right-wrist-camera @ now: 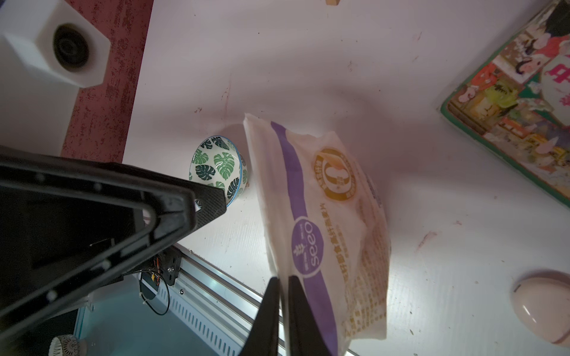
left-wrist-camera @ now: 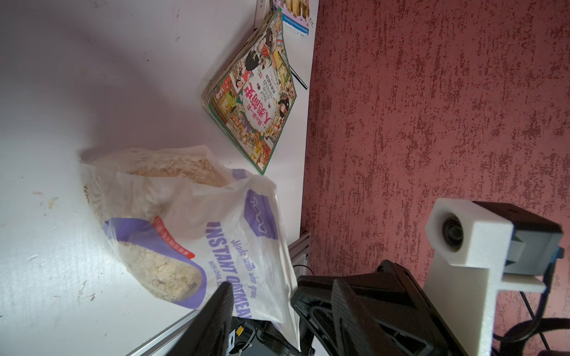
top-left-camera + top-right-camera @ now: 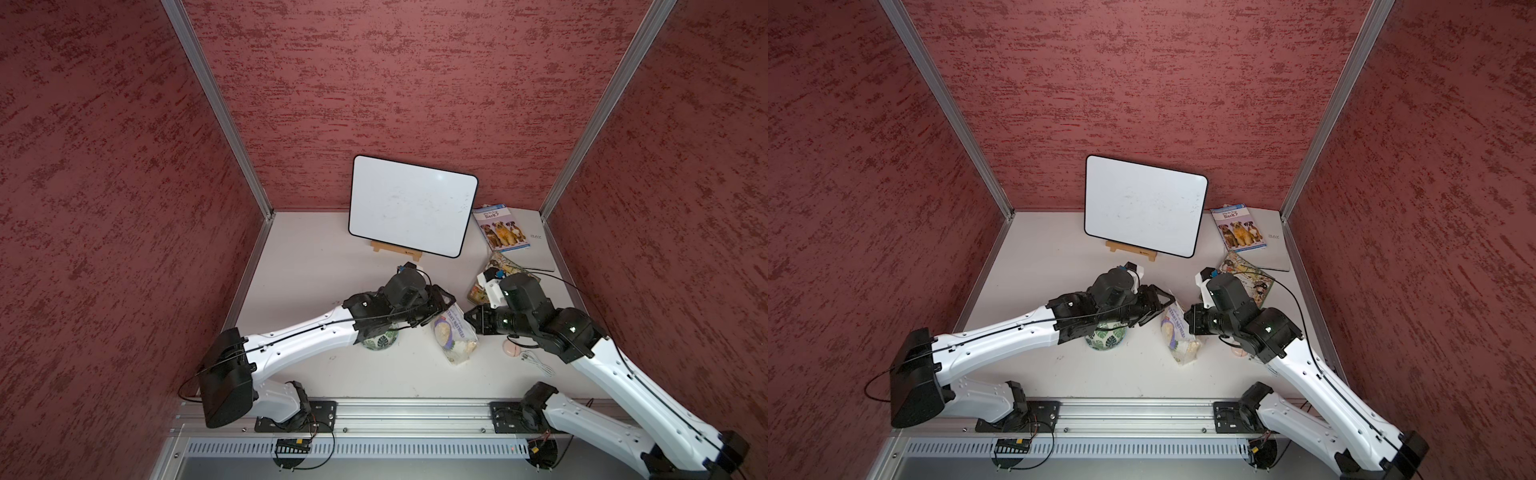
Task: Pour the oats into the breakfast bowl
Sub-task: Open the oats bag at the center of the board.
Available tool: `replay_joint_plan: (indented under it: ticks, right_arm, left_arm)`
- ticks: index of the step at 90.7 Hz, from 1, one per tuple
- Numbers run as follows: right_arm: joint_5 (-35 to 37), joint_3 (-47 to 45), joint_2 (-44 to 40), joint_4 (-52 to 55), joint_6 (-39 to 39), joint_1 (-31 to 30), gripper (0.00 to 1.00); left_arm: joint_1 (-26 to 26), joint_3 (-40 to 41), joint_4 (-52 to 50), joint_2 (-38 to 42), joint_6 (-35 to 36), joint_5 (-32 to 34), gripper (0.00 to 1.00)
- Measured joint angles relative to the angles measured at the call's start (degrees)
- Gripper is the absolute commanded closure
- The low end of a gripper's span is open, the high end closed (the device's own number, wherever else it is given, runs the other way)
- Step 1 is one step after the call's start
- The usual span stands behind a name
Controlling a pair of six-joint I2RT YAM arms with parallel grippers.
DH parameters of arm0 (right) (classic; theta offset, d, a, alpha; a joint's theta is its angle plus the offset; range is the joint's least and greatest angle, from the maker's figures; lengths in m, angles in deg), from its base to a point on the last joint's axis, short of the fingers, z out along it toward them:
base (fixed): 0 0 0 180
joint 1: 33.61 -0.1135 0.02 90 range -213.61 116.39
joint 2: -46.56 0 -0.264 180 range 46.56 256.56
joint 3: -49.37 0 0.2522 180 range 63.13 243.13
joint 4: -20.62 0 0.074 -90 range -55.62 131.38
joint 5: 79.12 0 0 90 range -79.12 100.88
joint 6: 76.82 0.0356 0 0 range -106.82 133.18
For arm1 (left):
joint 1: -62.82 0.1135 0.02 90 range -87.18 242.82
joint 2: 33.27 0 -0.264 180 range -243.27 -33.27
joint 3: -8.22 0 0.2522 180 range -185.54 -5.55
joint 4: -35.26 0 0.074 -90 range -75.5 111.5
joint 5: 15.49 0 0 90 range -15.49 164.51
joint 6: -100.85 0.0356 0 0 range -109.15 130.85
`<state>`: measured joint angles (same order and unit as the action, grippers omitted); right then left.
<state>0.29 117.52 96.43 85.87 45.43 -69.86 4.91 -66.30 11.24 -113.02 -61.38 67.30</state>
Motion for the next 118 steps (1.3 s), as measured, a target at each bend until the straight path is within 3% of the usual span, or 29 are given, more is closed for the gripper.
replay_joint_plan:
  ticks: [15, 32, 56, 118]
  right_arm:
    - [0.0, -0.2, -0.4, -0.2, 0.3, 0.1, 1.0]
    - [0.1, -0.4, -0.4, -0.7, 0.3, 0.1, 1.0]
    - [0.7, -1.0, -1.1, -1.1, 1.5, 0.1, 1.0]
    - [0.7, -2.3, -2.4, -2.4, 2.3, 0.3, 1.0]
  left_arm:
    - [0.0, 0.0, 0.5, -0.1, 0.0, 0.0, 0.49]
    - [-0.7, 0.0, 1.0, -0.2, -0.1, 0.0, 0.51]
    - [-2.9, 0.0, 0.1, -2.4, -1.2, 0.0, 0.66]
    - [-3.7, -0.2, -0.1, -3.8, -3.0, 2.2, 0.66]
